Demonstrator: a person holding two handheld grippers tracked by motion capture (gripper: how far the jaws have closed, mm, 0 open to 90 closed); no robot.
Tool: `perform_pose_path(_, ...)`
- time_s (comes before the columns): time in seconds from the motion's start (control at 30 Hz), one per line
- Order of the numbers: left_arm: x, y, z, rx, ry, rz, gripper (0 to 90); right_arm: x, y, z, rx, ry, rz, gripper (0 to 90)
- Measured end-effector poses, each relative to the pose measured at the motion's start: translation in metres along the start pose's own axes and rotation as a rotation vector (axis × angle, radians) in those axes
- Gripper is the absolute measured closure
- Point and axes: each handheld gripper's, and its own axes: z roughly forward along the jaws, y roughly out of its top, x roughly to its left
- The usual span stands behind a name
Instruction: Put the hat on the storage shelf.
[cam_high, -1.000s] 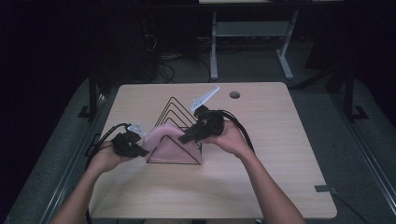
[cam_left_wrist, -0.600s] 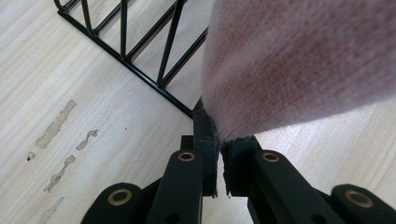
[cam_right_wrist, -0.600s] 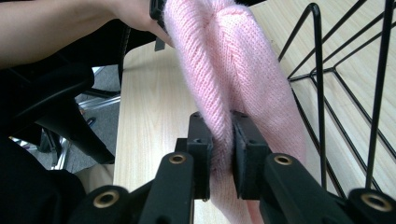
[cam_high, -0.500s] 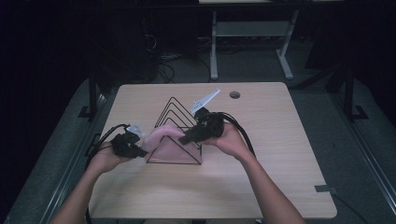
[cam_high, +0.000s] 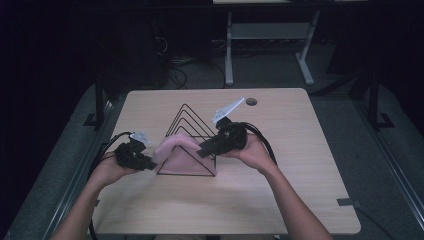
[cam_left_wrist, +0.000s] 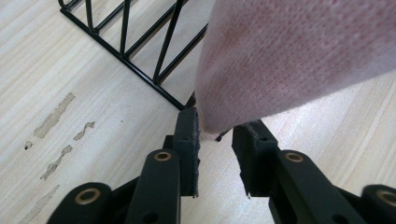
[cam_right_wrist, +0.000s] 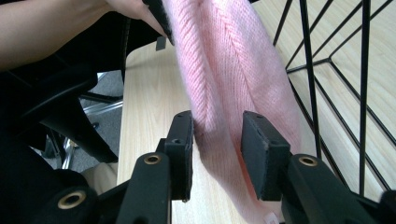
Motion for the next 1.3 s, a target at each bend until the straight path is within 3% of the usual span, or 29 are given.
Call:
perform_pose_path(0.23,0.002,-0.003,-0.003,-0.015,0.000,-0.010,66.4,0.001,-0.003,-0.008,-0.004,0.002,0.016,49.9)
perform_pose_path(0.67,-0.001,-0.010,-0.008,-0.033,0.002,-0.024,59.3,-0.006,-0.039,-0.041,-0.045,-0.088,0.106,36.9)
perform_pose_path(0.83,-0.004,-0.013,-0.010,-0.050,-0.008,-0.036,56.3,-0.008,-0.053,-0.049,-0.041,-0.111,0.129,35.1)
perform_pose_path(1.2,-0.007,-0.020,-0.014,-0.069,-0.022,-0.021,46.6,-0.011,-0.082,-0.068,-0.048,-0.162,0.172,33.4)
perform_pose_path(1.3,-0.006,-0.025,-0.013,-0.073,-0.017,-0.035,45.0,-0.010,-0.099,-0.078,-0.055,-0.188,0.196,33.2)
